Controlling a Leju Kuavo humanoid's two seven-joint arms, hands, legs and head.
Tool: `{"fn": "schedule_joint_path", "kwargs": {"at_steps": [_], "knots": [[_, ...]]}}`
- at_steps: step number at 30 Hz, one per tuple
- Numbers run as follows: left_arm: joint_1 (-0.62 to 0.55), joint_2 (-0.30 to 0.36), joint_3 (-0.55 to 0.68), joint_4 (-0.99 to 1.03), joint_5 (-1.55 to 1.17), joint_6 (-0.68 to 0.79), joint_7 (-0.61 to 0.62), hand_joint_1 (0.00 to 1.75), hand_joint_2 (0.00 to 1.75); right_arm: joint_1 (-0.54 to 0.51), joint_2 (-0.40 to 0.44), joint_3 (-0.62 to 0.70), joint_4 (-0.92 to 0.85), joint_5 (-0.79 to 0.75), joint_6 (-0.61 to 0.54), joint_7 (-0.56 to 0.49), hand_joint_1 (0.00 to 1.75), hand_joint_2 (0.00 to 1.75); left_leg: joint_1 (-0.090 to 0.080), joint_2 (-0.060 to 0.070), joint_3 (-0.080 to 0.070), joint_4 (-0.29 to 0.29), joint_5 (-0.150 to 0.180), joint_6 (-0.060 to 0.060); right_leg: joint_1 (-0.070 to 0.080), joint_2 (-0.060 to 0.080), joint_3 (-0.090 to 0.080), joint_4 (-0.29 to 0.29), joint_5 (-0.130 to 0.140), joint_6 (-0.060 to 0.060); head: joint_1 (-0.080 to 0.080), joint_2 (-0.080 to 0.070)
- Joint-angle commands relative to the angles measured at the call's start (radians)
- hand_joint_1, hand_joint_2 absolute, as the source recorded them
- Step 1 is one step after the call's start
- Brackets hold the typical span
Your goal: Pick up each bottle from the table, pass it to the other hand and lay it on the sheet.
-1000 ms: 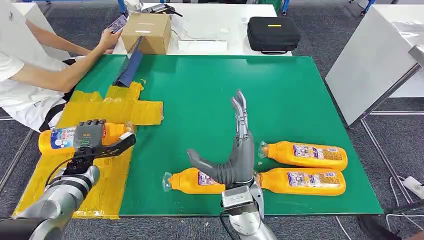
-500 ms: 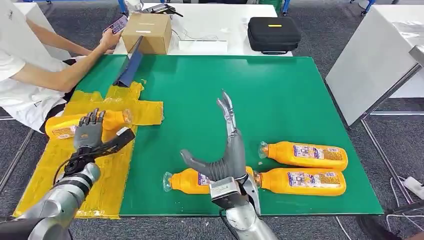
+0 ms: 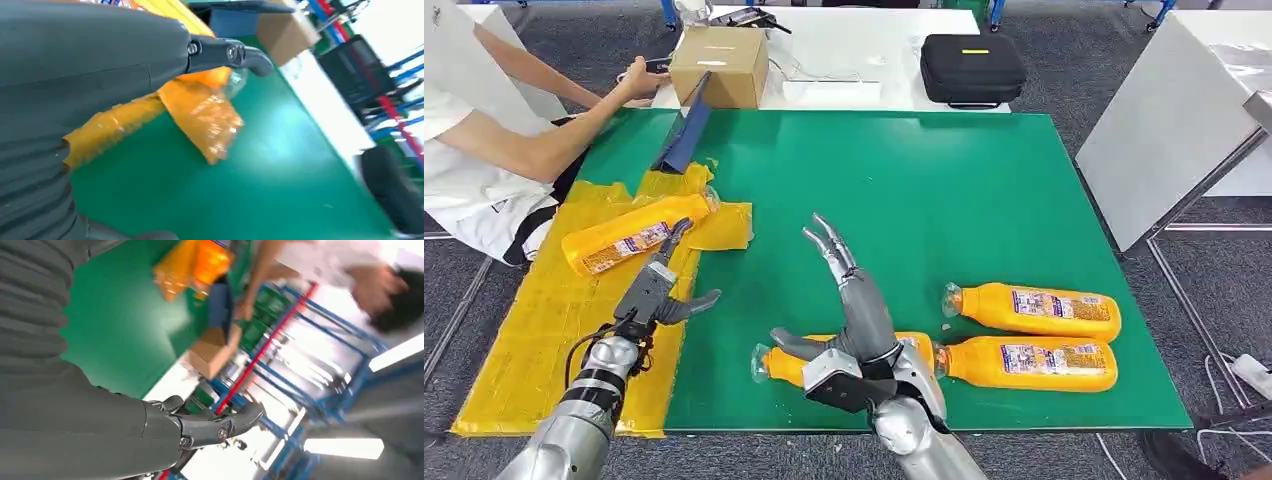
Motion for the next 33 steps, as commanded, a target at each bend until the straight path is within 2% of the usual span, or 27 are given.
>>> {"fn": "schedule_joint_path", "kwargs": {"at_steps": [1,12,16,24,26,33], "knots": [[0.151,-0.041,-0.097,-0.425,0.117,-0.047,-0.001,0.0,1.75,-0.086,-0.074,0.075,0.256,0.147,0.043,0.04,0.0,1.75,0.002,-0.001,0.006,0.0,-0.004,-0.004,0.001,0.002,0.007,-0.001,-0.002,-0.001,0.0,0.0],[0.147,-0.039,-0.096,-0.416,0.13,-0.051,-0.002,0.0,1.75,-0.088,-0.076,0.078,0.255,0.161,0.047,0.043,0.0,1.75,0.002,-0.001,0.004,0.001,-0.003,-0.003,0.001,0.002,0.001,0.0,-0.003,-0.002,0.0,0.0],[0.171,-0.067,-0.093,-0.499,0.21,-0.093,-0.002,0.0,1.75,-0.127,-0.095,0.132,0.37,0.258,0.077,0.077,0.0,1.75,0.002,-0.002,0.004,0.0,-0.002,-0.003,0.001,0.001,-0.003,-0.001,-0.002,-0.002,0.0,0.0],[0.175,-0.085,-0.083,-0.522,0.3,-0.132,0.016,0.0,1.75,-0.204,-0.097,0.217,0.586,0.352,0.08,0.108,0.0,1.75,0.002,-0.001,0.005,0.0,-0.003,-0.003,0.001,0.002,0.002,-0.001,-0.003,-0.002,0.0,0.0],[0.176,-0.086,-0.085,-0.524,0.302,-0.133,0.017,0.0,1.75,-0.208,-0.098,0.219,0.594,0.351,0.08,0.106,0.0,1.75,0.001,-0.001,0.003,0.0,-0.001,-0.002,0.001,0.001,0.003,-0.001,-0.001,-0.001,0.0,0.0],[0.176,-0.086,-0.085,-0.524,0.302,-0.133,0.017,0.0,1.75,-0.208,-0.098,0.219,0.594,0.351,0.08,0.106,0.0,1.75,0.003,-0.002,0.007,0.002,-0.005,-0.004,0.002,0.002,0.008,0.001,-0.004,-0.002,0.0,0.0]]}}
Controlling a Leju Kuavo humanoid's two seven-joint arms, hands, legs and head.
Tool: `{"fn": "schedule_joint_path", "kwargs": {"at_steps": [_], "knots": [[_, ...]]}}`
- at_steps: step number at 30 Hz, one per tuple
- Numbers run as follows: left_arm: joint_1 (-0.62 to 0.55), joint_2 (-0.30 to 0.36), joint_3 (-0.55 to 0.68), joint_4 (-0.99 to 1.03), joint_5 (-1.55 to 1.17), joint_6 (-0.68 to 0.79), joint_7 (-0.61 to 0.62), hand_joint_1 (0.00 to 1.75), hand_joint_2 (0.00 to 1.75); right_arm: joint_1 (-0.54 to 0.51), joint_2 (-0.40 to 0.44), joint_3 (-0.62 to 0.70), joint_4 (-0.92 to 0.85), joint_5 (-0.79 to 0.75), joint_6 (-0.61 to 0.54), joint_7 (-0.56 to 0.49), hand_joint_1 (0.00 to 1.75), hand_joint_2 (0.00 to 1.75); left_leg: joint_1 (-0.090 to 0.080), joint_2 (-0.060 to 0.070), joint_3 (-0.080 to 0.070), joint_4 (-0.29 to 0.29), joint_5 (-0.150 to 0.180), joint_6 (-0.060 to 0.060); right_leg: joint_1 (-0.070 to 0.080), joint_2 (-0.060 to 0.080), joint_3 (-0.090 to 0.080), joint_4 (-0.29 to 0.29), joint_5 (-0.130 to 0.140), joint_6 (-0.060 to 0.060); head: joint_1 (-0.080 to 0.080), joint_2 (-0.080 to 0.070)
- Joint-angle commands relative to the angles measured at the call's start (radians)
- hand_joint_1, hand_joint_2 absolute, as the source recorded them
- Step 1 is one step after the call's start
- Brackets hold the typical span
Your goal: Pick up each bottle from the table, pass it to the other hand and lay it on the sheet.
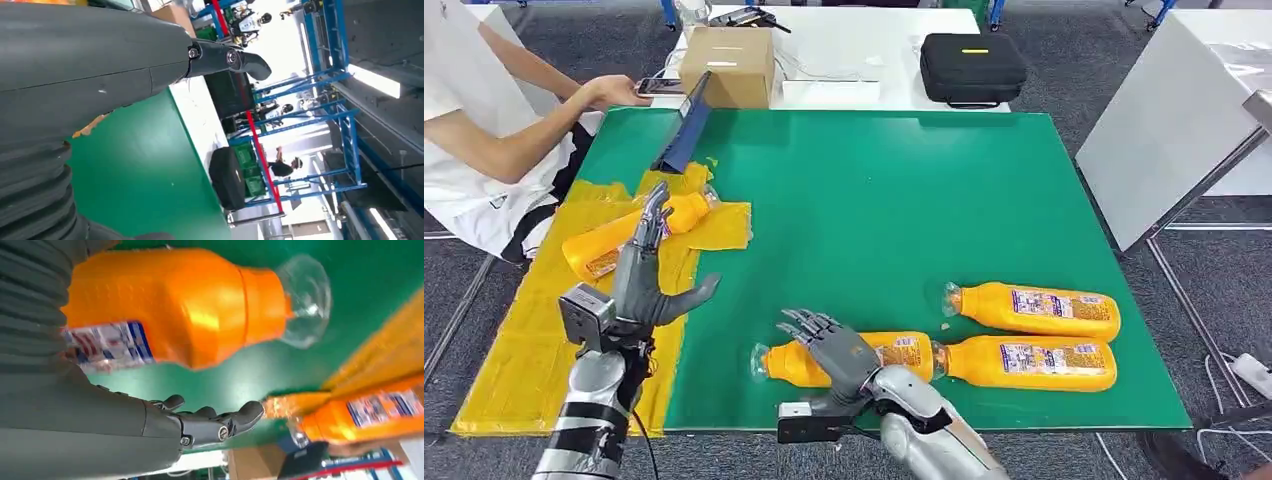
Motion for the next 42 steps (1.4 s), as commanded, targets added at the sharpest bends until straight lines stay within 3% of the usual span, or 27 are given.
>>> {"fn": "schedule_joint_path", "kwargs": {"at_steps": [1,3,6,12,13,19,25,42], "knots": [[-0.012,-0.007,-0.006,0.01,0.006,-0.004,0.006,0.0,1.75,-0.068,-0.02,0.06,0.133,-0.001,0.009,0.003,0.0,1.75,0.002,-0.002,0.006,0.001,-0.004,-0.003,0.001,0.001,0.006,0.0,-0.003,-0.002,0.0,0.0],[-0.011,-0.012,-0.014,0.009,0.005,-0.002,0.007,0.0,1.75,-0.071,-0.025,0.066,0.138,-0.002,0.02,0.003,0.0,1.75,0.002,-0.003,0.008,0.002,-0.005,-0.005,0.001,0.001,0.008,0.0,-0.004,-0.002,0.0,0.0],[-0.009,-0.016,-0.036,0.01,0.006,0.001,0.007,0.0,1.75,-0.078,-0.035,0.084,0.152,0.0,0.035,0.001,0.0,1.75,0.002,-0.003,0.005,0.001,-0.002,-0.003,0.001,0.0,-0.002,-0.001,-0.003,-0.003,0.0,0.0],[-0.006,-0.01,-0.038,0.026,0.012,0.019,0.008,0.0,1.75,-0.095,-0.049,0.099,0.186,0.017,0.021,0.024,0.0,1.75,0.002,-0.004,0.007,0.001,-0.002,-0.003,0.001,0.0,0.0,-0.001,-0.004,-0.003,0.0,0.0],[0.011,-0.011,-0.031,0.014,0.014,0.021,0.008,0.0,1.75,-0.087,-0.055,0.093,0.167,0.045,-0.031,0.058,0.0,1.75,0.002,-0.004,0.008,0.001,-0.003,-0.003,0.001,0.0,0.001,-0.001,-0.004,-0.004,0.0,0.0],[0.049,-0.019,-0.002,-0.022,0.012,0.021,0.008,0.0,1.75,-0.048,-0.072,0.071,0.032,0.101,-0.046,0.113,0.0,1.75,0.001,-0.003,0.005,0.0,-0.001,-0.001,0.001,0.0,-0.002,-0.001,-0.003,-0.003,0.0,0.0],[0.055,-0.021,0.003,-0.028,0.012,0.021,0.008,0.0,1.75,-0.056,-0.08,0.084,0.024,0.143,-0.057,0.144,0.0,1.75,0.001,-0.003,0.006,0.001,-0.001,-0.001,0.0,0.0,-0.002,0.0,-0.004,-0.003,0.0,0.0],[0.065,-0.045,0.012,-0.029,0.015,0.022,0.008,0.0,1.75,-0.086,-0.127,0.093,-0.052,0.175,-0.005,0.16,0.0,1.75,0.001,-0.002,0.003,0.001,-0.001,-0.001,0.0,0.001,-0.002,0.0,-0.003,-0.003,0.0,0.0]]}}
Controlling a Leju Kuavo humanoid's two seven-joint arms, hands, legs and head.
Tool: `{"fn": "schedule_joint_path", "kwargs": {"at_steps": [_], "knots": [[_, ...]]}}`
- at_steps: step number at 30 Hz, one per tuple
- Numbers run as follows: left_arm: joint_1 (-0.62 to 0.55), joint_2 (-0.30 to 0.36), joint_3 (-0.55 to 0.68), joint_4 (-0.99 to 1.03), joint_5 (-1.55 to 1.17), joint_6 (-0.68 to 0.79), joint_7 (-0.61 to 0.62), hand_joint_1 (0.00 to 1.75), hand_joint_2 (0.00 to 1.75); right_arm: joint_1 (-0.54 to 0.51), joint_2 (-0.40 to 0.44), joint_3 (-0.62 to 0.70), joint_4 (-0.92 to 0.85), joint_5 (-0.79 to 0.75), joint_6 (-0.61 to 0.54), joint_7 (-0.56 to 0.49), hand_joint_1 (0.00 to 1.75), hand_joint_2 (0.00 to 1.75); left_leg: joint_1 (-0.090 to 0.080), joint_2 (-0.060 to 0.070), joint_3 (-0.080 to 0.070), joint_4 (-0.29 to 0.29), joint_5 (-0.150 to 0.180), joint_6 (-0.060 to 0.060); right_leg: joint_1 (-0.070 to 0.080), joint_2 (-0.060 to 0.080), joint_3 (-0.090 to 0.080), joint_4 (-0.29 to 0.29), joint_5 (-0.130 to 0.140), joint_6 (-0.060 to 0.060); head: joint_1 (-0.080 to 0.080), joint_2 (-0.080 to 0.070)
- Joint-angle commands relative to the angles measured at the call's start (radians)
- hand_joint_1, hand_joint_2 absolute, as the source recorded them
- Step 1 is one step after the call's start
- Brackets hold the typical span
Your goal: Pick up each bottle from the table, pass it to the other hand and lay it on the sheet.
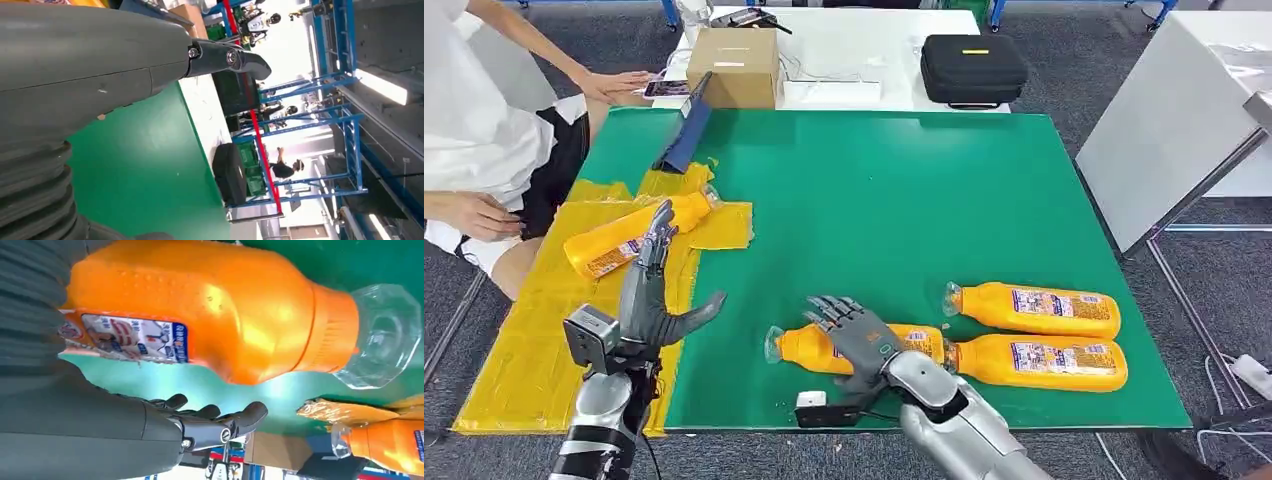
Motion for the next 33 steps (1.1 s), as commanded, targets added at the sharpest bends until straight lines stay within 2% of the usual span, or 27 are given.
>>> {"fn": "schedule_joint_path", "kwargs": {"at_steps": [1,9,10,12,13,17,21,29,33], "knots": [[-0.016,-0.014,0.024,0.017,0.0,0.001,0.005,0.0,1.75,-0.034,-0.034,0.034,-0.004,-0.001,0.014,0.001,0.0,1.75,0.001,-0.001,0.002,0.0,-0.002,-0.002,0.0,0.001,0.003,0.0,-0.001,-0.001,0.0,0.0],[-0.02,-0.018,0.031,0.034,0.002,0.003,0.006,0.0,1.75,-0.012,-0.041,0.024,-0.033,0.003,0.004,0.012,0.0,1.75,0.002,-0.001,0.007,0.003,-0.006,-0.005,0.001,0.003,0.012,0.002,-0.004,-0.002,0.0,0.0],[-0.02,-0.02,0.033,0.036,0.003,0.003,0.006,0.0,1.75,-0.009,-0.047,0.024,-0.039,0.009,0.007,0.018,0.0,1.75,0.001,-0.002,0.003,0.001,-0.002,-0.003,0.001,0.001,0.009,0.0,-0.001,0.0,0.0,0.0],[-0.017,-0.021,0.036,0.033,0.004,0.004,0.005,0.0,1.75,-0.009,-0.055,0.022,-0.039,0.02,0.01,0.029,0.0,1.75,0.002,-0.003,0.005,0.002,-0.004,-0.004,0.001,0.001,0.011,0.001,-0.003,-0.001,0.0,0.0],[-0.015,-0.021,0.038,0.03,0.006,0.005,0.004,0.0,1.75,-0.011,-0.06,0.022,-0.037,0.023,0.012,0.032,0.0,1.75,0.001,-0.002,0.002,0.001,-0.001,-0.002,0.0,0.0,0.005,0.0,-0.001,-0.001,0.0,0.0],[-0.006,-0.024,0.04,0.023,0.007,0.005,0.003,0.0,1.75,-0.022,-0.083,0.023,-0.007,0.038,0.036,0.047,0.0,1.75,0.001,-0.001,0.001,0.0,-0.001,-0.002,0.0,0.0,0.001,0.0,-0.001,-0.001,0.0,0.0],[0.0,-0.024,0.043,0.027,0.01,0.005,0.003,0.0,1.75,-0.021,-0.097,0.025,0.003,0.059,0.034,0.064,0.0,1.75,0.001,-0.002,0.002,0.0,-0.002,-0.002,0.0,0.001,0.003,0.0,-0.001,-0.001,0.0,0.0],[0.018,-0.034,0.065,0.019,0.026,-0.001,0.001,0.0,1.75,0.04,-0.16,-0.029,-0.101,0.07,0.055,0.09,0.0,1.75,0.002,-0.003,0.004,0.001,-0.004,-0.004,0.001,0.0,0.009,0.0,-0.003,-0.001,0.0,0.0],[0.015,-0.037,0.063,0.028,0.028,-0.003,0.001,0.0,1.75,0.061,-0.173,-0.063,-0.091,0.091,0.056,0.111,0.0,1.75,0.001,-0.003,0.002,0.0,-0.001,-0.002,0.0,-0.001,0.001,-0.001,-0.002,0.0,0.0,0.0]]}}
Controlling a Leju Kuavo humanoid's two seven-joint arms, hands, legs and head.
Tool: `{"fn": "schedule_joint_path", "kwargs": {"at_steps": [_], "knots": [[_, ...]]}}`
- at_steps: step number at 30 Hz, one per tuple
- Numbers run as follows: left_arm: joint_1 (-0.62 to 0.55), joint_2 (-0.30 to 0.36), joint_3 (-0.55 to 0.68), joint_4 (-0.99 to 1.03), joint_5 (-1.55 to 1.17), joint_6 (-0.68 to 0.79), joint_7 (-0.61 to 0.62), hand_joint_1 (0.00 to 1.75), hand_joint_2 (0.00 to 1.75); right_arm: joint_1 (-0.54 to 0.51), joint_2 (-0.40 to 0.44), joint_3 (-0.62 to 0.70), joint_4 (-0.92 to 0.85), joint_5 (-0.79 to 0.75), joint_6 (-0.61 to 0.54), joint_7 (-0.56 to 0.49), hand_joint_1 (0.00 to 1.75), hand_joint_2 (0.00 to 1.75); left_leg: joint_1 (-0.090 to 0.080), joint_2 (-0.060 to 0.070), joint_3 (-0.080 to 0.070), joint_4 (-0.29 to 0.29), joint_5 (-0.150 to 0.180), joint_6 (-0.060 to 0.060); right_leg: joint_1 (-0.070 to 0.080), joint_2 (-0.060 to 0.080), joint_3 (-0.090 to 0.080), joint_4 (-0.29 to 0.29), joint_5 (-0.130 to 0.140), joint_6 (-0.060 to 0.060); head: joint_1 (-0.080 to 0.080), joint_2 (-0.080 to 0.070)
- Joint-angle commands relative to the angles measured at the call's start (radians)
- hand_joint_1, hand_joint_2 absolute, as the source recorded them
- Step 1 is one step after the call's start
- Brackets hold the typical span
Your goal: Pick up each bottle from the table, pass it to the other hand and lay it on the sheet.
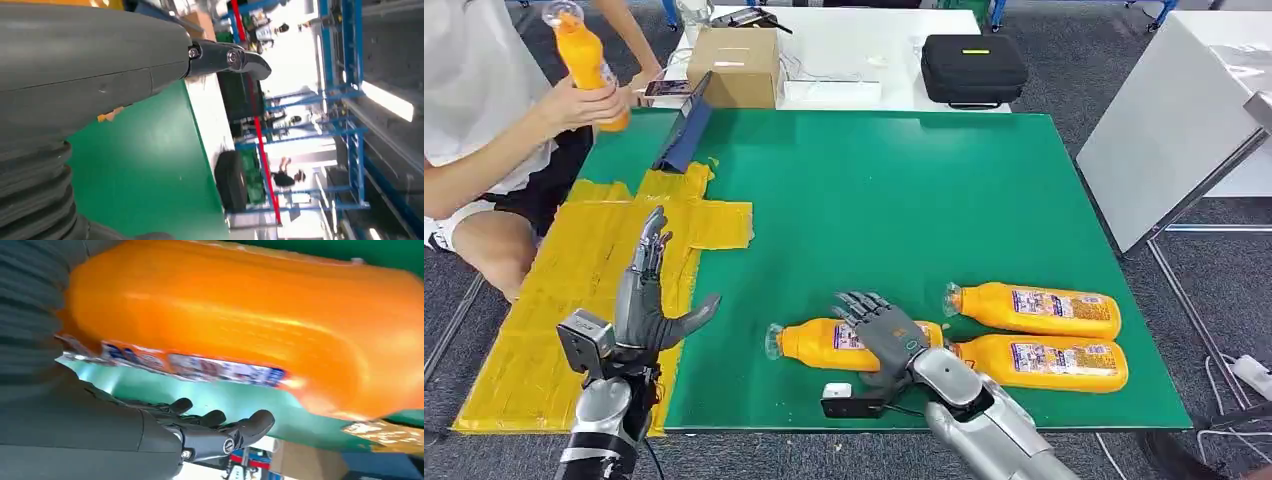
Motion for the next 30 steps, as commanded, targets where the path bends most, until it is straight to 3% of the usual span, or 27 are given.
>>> {"fn": "schedule_joint_path", "kwargs": {"at_steps": [1,6,7,8,9,10,12,18,19,30], "knots": [[-0.009,-0.019,0.039,0.029,0.006,-0.008,0.003,0.0,1.75,0.047,-0.065,-0.059,-0.011,0.026,0.016,0.03,0.0,1.75,0.001,-0.002,0.002,0.0,-0.001,-0.002,0.0,-0.001,0.003,-0.001,-0.001,-0.001,0.0,0.0],[-0.001,-0.021,0.036,0.025,0.007,-0.011,0.005,0.0,1.75,0.079,-0.055,-0.102,-0.012,0.052,-0.013,0.067,0.0,1.75,0.001,-0.004,0.004,0.0,-0.001,-0.002,0.0,-0.002,0.004,-0.001,-0.002,-0.001,0.0,0.0],[0.0,-0.021,0.037,0.023,0.007,-0.011,0.006,0.0,1.75,0.084,-0.053,-0.108,-0.016,0.052,-0.013,0.068,0.26,1.75,0.002,-0.004,0.006,0.0,-0.003,-0.004,0.001,-0.001,0.007,-0.001,-0.003,-0.002,0.0,0.0],[0.002,-0.022,0.038,0.02,0.009,-0.013,0.007,0.0,1.75,0.088,-0.053,-0.115,-0.022,0.055,-0.009,0.069,0.72,1.75,0.001,-0.003,0.004,0.0,-0.002,-0.002,0.0,0.0,0.004,-0.001,-0.002,-0.001,0.0,0.0],[0.002,-0.022,0.039,0.02,0.011,-0.014,0.008,0.0,1.75,0.089,-0.053,-0.117,-0.022,0.056,-0.007,0.069,0.84,1.75,0.001,-0.002,0.003,0.0,-0.002,-0.002,0.001,0.0,0.003,-0.001,-0.001,-0.001,0.0,0.0],[0.002,-0.022,0.039,0.02,0.011,-0.015,0.009,0.0,1.75,0.089,-0.053,-0.118,-0.021,0.056,-0.006,0.069,1.33,1.75,0.002,-0.003,0.005,0.001,-0.003,-0.003,0.001,0.0,0.005,0.0,-0.003,-0.002,0.0,0.0],[-0.002,-0.024,0.038,0.026,0.012,-0.017,0.011,0.0,1.75,0.086,-0.051,-0.124,-0.008,0.057,0.008,0.068,1.5,1.75,0.001,-0.002,0.002,0.0,-0.001,-0.002,0.0,0.0,0.003,-0.001,-0.001,-0.001,0.0,0.0],[-0.011,-0.025,0.03,0.043,0.013,-0.02,0.012,0.0,1.75,0.073,-0.048,-0.121,0.031,0.056,0.023,0.058,1.55,1.75,0.002,-0.003,0.006,0.001,-0.003,-0.004,0.001,0.0,0.007,0.0,-0.003,-0.002,0.0,0.0],[-0.012,-0.026,0.029,0.045,0.013,-0.02,0.012,0.0,1.75,0.072,-0.048,-0.122,0.038,0.054,0.025,0.057,1.45,1.75,0.001,-0.003,0.005,0.0,-0.002,-0.003,0.0,0.0,0.006,-0.001,-0.002,-0.002,0.0,0.0],[-0.012,-0.026,0.029,0.045,0.013,-0.02,0.012,0.0,1.75,0.072,-0.048,-0.122,0.038,0.054,0.025,0.057,1.45,1.75,0.001,-0.002,0.003,0.0,-0.001,-0.002,0.0,0.0,0.004,-0.001,-0.001,-0.001,0.0,0.0]]}}
